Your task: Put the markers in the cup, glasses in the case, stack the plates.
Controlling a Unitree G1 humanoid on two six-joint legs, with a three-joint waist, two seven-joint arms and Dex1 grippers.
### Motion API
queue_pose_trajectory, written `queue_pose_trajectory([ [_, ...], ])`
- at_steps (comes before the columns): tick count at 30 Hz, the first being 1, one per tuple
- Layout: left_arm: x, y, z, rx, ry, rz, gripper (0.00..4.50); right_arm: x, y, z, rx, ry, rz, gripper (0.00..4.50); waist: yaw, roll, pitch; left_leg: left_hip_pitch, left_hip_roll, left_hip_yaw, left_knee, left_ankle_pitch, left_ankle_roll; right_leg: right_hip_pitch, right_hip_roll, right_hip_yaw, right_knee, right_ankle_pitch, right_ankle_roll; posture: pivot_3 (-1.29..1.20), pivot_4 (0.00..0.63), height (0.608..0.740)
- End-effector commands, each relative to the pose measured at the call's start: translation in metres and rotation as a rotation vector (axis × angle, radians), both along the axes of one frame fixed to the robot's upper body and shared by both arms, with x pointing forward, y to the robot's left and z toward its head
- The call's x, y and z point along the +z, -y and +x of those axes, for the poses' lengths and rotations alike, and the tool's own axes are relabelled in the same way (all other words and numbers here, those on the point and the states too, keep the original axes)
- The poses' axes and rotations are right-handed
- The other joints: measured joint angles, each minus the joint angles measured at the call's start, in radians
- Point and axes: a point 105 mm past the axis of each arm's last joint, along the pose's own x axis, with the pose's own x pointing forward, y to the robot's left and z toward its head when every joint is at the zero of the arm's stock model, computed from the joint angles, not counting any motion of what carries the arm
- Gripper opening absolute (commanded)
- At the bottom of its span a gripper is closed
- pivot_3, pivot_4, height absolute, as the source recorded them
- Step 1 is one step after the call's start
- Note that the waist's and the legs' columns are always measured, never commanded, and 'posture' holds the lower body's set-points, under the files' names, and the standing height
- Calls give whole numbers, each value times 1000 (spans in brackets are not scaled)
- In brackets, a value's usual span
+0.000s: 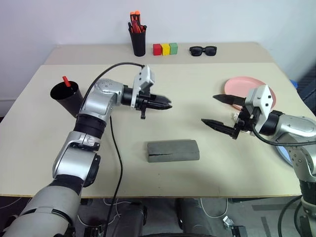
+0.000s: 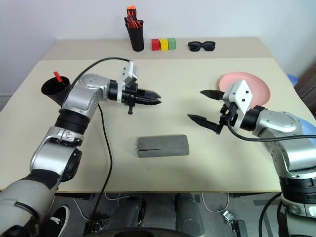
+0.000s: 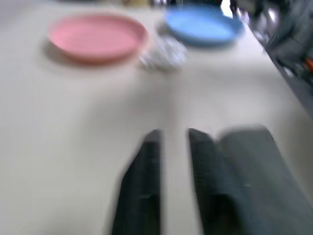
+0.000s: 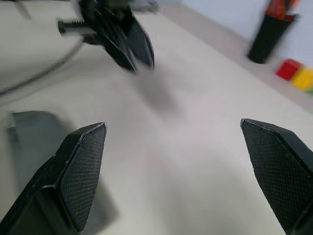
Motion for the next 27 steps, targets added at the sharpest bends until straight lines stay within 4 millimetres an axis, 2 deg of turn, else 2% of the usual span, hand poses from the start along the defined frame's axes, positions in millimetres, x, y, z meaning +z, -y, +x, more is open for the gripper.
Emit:
queue_pose_trajectory([
  [1,30,-1,-4,-36,-30,-140,2896,10,21,7,-124,18,-9,4500,-1,0,0,0,0,0,0,0,0,0,0,0,0,0,0,0,150,740],
  [4,27,-1,-10,-75,-45,-132,4413,3,40,13,-237,-24,-34,4500,-2,0,0,0,0,0,0,0,0,0,0,0,0,0,0,0,150,740],
  [10,22,7,-23,-134,-34,-139,4465,-1,76,-2,-410,-161,-26,4500,3,0,0,0,0,0,0,0,0,0,0,0,0,0,0,0,150,740],
  [14,17,8,-29,-163,21,-130,4465,-6,110,-30,-570,-267,-111,4500,5,0,0,0,0,0,0,0,0,0,0,0,0,0,0,0,150,740],
  [17,14,7,-30,-166,42,-137,4465,-8,125,-44,-638,-297,-144,4500,1,1,0,0,0,0,0,0,0,0,0,0,0,0,0,0,150,740],
  [19,9,5,-31,-168,43,-136,4465,-17,137,-55,-695,-343,-196,4500,0,1,0,1,0,2,0,0,0,0,0,1,-1,0,0,0,150,740],
  [23,1,3,-34,-172,68,-127,4465,-35,141,-68,-707,-409,-252,4500,0,1,0,2,1,2,0,0,0,1,0,1,0,0,0,0,150,740],
  [27,-9,-6,-37,-128,152,-142,4465,-50,149,-68,-751,-408,-277,4500,-1,1,-1,2,1,2,0,0,0,1,0,1,-1,0,0,0,150,740],
])
